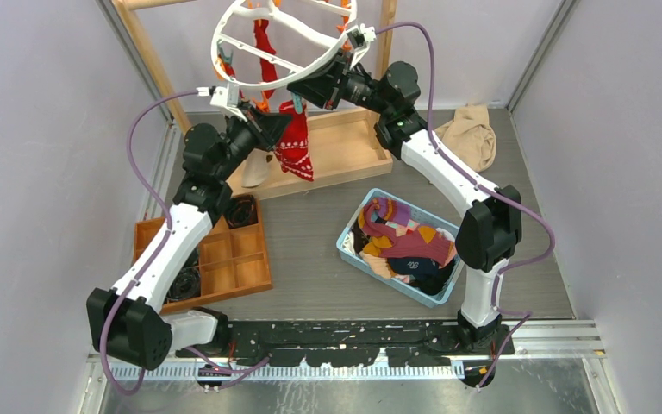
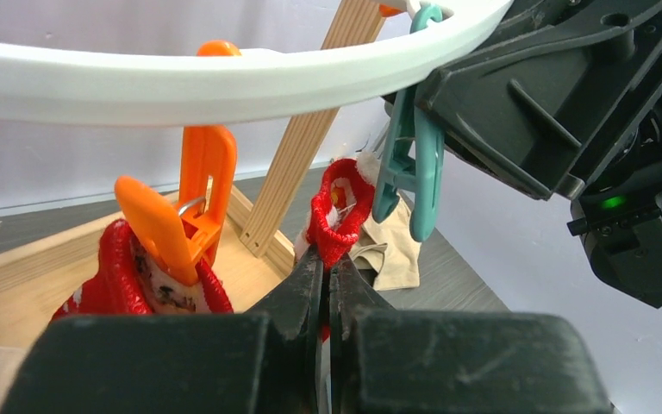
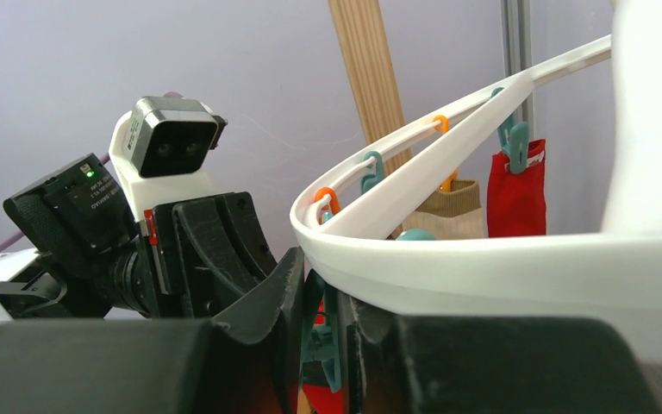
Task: Clip the socks to the hanger
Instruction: Open the clamp at the hanger, then clamp the sock onto the hanger.
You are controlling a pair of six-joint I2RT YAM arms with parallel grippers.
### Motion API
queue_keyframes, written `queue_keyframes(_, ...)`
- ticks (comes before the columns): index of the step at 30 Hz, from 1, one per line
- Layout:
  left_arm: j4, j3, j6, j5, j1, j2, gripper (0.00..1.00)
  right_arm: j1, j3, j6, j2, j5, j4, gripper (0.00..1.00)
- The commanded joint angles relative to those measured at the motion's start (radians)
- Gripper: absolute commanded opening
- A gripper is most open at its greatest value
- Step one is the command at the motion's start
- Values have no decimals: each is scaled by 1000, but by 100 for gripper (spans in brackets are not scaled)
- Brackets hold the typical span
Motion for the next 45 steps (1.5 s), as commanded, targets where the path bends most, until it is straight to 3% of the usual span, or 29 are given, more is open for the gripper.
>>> queue_keyframes(1,2,-14,4,16,6,-49,0,8,43,10,-12,0,26,11)
queue_keyframes(14,-60,-46,-9,73,6,-86,0,9,56,61,-13,52,-23,2)
queue_keyframes(24,-40,6,-26,129,6,-54,0,13,52,43,-10,36,-32,2)
queue_keyframes(45,4,57,-24,109,7,-10,0,15,43,27,-14,6,-39,2)
